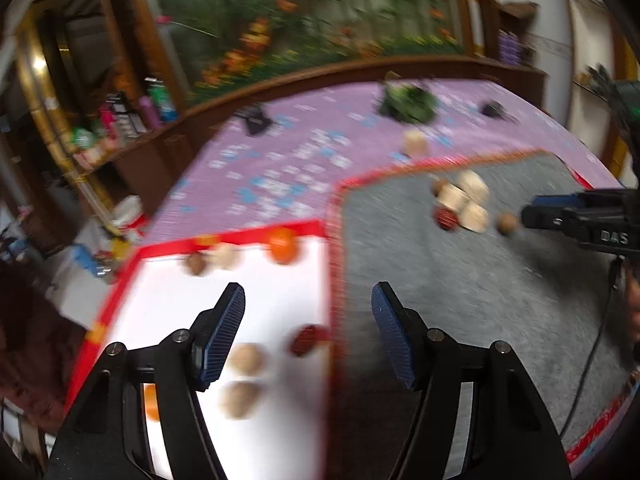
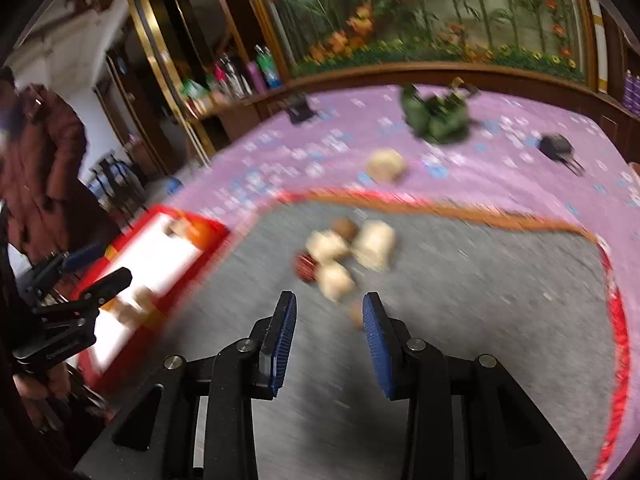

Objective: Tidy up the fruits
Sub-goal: 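Grasp a red date with the left tool while the right grasps a brown nut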

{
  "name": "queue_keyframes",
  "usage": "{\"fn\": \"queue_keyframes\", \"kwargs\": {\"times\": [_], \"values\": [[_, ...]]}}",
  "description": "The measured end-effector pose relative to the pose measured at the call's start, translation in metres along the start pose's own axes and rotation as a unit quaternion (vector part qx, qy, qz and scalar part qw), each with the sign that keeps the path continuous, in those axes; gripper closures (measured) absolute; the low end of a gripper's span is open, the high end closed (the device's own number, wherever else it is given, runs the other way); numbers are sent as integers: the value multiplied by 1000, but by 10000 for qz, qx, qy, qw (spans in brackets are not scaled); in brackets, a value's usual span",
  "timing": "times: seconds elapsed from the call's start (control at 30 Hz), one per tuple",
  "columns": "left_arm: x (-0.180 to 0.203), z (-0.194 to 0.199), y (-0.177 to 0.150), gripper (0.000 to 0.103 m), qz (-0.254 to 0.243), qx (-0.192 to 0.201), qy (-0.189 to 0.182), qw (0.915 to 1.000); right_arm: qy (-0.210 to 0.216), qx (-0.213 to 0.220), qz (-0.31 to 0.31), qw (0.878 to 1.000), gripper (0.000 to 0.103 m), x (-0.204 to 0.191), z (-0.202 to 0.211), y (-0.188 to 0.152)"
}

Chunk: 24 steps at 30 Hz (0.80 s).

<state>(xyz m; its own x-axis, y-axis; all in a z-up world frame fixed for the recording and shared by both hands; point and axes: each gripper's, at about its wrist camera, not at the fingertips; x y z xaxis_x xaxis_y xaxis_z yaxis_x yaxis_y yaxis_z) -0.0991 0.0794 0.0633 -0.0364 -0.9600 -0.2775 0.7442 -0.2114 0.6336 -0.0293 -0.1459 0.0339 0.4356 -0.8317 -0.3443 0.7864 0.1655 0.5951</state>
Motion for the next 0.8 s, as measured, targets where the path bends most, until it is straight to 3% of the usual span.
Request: {"fn": "queue_keyframes", "kwargs": {"times": [0.17, 0.33, 0.47, 0.53, 0.8], "values": [[26, -24, 18, 38, -218, -203, -328, 9990, 15, -366, 208, 9991, 66, 3, -15, -2], [46, -36, 41, 38, -496, -206, -533, 9971, -213, -368, 431, 9982, 66, -3, -30, 5], [58, -52, 52, 38, -614, -317, -717, 9950, -204, -408, 458, 9979, 70, -1, -42, 7], [62, -61, 58, 38, -637, -382, -849, 9936, -193, -366, 532, 9977, 79, -1, -41, 6], [88, -86, 68, 38, -1065, -636, -1064, 9866, 283, -461, -250, 9982, 79, 30, -36, 11]]}}
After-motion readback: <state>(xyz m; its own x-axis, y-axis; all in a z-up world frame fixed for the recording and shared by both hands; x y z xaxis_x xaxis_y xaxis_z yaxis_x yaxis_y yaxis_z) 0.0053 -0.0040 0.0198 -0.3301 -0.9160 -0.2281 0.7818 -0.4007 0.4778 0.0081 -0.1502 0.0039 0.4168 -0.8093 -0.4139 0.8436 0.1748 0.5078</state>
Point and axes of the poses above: each gripper's, at about its wrist camera, not at the fingertips, and z roughly against the way its jaws point, x to its right, y to its top, and after that the axes turned 3 degrees about -z, right-handed
